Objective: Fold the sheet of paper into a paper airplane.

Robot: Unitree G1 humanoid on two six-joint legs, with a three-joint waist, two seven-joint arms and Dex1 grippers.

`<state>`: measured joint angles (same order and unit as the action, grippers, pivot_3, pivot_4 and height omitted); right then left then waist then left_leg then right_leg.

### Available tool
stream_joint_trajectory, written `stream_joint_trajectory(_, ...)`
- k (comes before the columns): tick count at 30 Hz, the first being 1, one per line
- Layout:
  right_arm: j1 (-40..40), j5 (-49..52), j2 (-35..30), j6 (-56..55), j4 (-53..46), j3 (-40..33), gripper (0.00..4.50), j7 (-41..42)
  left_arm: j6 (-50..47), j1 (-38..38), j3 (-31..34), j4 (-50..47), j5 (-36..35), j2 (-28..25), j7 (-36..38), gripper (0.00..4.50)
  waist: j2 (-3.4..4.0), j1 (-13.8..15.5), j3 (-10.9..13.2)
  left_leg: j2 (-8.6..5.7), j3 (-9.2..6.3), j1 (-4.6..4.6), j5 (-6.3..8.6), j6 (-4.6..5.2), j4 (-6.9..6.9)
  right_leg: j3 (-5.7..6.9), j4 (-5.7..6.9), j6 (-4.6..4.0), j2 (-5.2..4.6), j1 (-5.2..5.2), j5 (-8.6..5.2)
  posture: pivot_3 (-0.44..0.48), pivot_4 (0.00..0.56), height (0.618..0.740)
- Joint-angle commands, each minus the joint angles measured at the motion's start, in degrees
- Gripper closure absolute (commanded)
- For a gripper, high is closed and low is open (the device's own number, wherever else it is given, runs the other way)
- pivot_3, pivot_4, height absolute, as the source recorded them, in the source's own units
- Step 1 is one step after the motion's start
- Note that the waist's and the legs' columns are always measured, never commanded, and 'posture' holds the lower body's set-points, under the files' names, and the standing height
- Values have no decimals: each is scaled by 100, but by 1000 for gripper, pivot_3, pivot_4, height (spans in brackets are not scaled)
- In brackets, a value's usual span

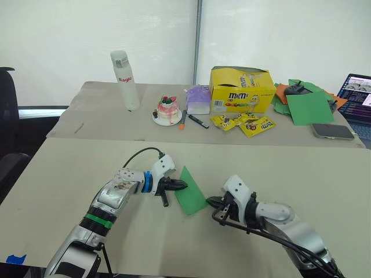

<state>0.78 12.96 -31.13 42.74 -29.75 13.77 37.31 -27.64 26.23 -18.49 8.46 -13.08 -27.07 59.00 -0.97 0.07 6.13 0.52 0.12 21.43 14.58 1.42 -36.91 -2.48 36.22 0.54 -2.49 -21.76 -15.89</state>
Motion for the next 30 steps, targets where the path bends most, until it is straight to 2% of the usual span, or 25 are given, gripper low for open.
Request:
stream_joint_trajectory(1, 284, 37, -250, 284, -53, 49, 4500, 39, -50, -61, -159, 217, 229, -28, 10, 4460, -1, -2, 1, 0, 0, -5, 1, 2, 0, 1, -5, 0, 0, 10, 0, 0, 150, 738)
stream_joint_trajectory(4, 223, 272, -271, 99, -248, -239, 4500, 118, -68, -45, -161, 225, 226, -8, 14, 4460, -6, 5, 4, 0, -3, -16, 3, 5, 0, 3, -14, 2, -1, 28, -1, 0, 150, 738)
stream_joint_trajectory(8, -456, 598, -93, -48, -338, -565, 4500, 186, -200, -60, -37, 157, 112, 13, -12, 4460, -7, -15, 11, -1, -2, -20, 4, 6, -1, -1, -14, 3, -3, 33, -1, 0, 150, 738)
stream_joint_trajectory(13, -1208, 284, 216, 269, 209, 132, 4500, -47, 83, -74, 146, 295, 202, 33, -208, 4460, -8, -32, 11, 4, -9, -23, 4, 6, 4, 4, -14, 3, 5, 33, -2, 0, 150, 738)
stream_joint_trajectory(17, -1496, -18, 266, 392, 727, 649, 4500, -96, 83, -26, 379, 327, 113, 109, -424, 4460, -8, -19, 11, 0, -10, -13, 4, 6, 4, 2, -13, 2, -2, 24, -1, 0, 150, 738)
stream_joint_trajectory(21, -1506, -67, 454, 221, 1142, 845, 4500, -59, -164, 9, 501, 229, -13, 139, -424, 4460, -9, -44, 11, 1, -9, -15, 4, 6, 3, -1, -12, 1, -4, 23, -1, 0, 150, 738)
stream_joint_trajectory(24, -1509, -80, 502, 213, 1234, 902, 4500, 2, -336, 198, 788, 382, -206, 357, -597, 4460, -8, -76, 11, 4, -9, -17, 4, 6, 5, 0, -8, 1, -2, 23, -1, 0, 150, 738)
stream_joint_trajectory(30, -1537, -111, 516, 228, 1257, 910, 4500, 15, 63, 931, 940, 1351, -53, 808, -847, 4460, -13, -75, 13, 2, -10, -15, 4, 6, 3, 3, -7, 1, 1, 22, 0, 0, 150, 738)
